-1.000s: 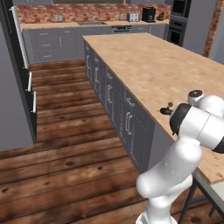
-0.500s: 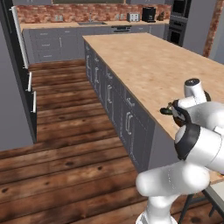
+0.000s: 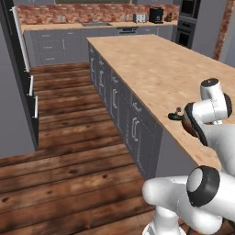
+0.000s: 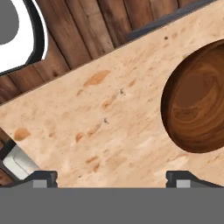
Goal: Pick both bowls and place them on the counter. Then place the mushroom in one bowl and place the eggplant in the other bowl.
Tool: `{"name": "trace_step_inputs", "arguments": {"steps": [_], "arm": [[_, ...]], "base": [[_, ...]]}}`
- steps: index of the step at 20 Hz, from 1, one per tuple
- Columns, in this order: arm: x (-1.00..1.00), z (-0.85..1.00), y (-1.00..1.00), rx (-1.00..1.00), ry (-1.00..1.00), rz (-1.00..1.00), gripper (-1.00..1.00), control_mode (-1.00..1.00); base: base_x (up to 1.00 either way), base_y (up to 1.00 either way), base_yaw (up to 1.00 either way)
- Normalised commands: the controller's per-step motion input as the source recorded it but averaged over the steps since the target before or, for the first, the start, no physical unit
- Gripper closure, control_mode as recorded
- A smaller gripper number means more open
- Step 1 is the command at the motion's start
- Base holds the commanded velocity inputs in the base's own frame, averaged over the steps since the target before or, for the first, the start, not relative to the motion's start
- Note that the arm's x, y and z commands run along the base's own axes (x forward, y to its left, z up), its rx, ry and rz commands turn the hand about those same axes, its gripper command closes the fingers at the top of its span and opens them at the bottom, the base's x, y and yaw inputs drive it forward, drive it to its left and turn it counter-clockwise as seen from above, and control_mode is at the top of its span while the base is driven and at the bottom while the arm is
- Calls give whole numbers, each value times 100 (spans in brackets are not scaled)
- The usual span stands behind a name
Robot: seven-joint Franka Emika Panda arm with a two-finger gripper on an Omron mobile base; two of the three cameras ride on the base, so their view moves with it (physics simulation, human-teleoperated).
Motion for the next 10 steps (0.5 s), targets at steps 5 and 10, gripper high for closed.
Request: {"name": "trace_step_inputs", "arguments": {"steps": [5,10], "arm": [[-90,20,15,0,0,-15,-100,-100],[-37,1,31,-4,0,-3,-100,-100]], "base": [[0,0,0],[0,0,0]]}}
